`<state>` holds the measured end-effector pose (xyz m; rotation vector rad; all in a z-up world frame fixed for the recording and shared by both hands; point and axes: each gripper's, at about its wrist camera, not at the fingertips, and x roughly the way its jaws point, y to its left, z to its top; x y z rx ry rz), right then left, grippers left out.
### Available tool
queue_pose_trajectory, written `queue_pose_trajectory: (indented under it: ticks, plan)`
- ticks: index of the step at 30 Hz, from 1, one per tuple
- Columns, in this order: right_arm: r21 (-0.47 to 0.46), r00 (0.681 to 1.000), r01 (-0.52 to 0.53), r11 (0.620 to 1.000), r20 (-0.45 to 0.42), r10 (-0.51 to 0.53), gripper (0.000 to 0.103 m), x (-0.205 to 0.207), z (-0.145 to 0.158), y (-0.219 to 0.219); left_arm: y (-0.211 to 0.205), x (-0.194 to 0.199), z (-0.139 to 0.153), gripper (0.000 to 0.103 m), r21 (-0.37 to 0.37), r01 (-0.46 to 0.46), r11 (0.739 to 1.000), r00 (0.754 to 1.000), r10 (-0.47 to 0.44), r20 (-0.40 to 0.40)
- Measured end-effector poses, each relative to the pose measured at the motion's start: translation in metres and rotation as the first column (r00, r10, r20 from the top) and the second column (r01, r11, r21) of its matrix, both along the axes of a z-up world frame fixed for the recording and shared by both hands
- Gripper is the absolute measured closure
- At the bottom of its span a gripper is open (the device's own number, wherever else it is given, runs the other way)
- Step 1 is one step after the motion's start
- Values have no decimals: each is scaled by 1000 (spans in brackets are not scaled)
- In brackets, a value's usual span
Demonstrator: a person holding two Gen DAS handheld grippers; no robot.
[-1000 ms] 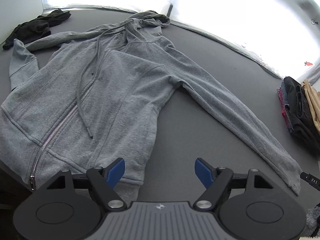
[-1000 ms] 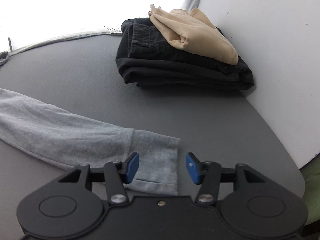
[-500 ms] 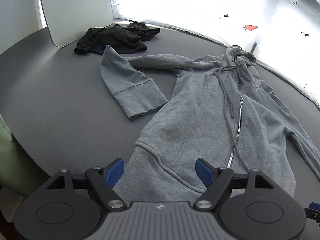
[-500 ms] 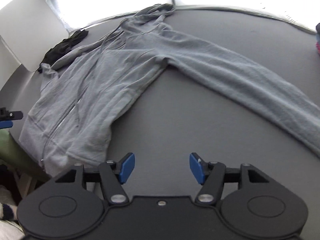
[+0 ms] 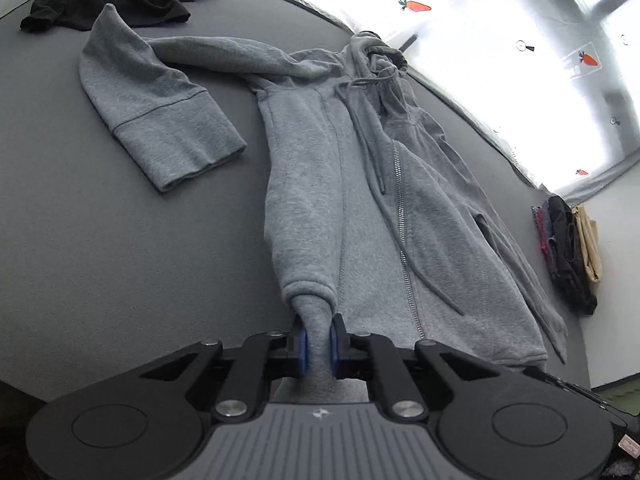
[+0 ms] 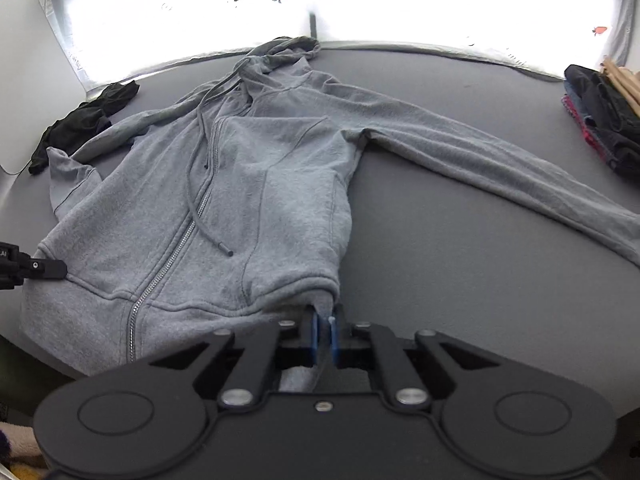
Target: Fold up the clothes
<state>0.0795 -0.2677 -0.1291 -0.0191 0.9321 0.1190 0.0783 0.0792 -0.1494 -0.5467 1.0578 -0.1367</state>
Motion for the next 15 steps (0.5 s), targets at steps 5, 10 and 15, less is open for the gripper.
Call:
queue_pose_trajectory:
  ticks: [5,10,15]
  plan:
    - [-117,986,100,988,-118,-114,97,1,-21,-23,-7,0,-3,70,134,35,990,998,-29,-49]
    - [-85,991,132,988,-20,-134,43,4,-3,-18,5,6,16,50,293,-19,956,999,30,-33]
    - [-50,996,-44,998,70,47,27,49,2,25,10,37,15,44,500,-13,866,1000,18,-4]
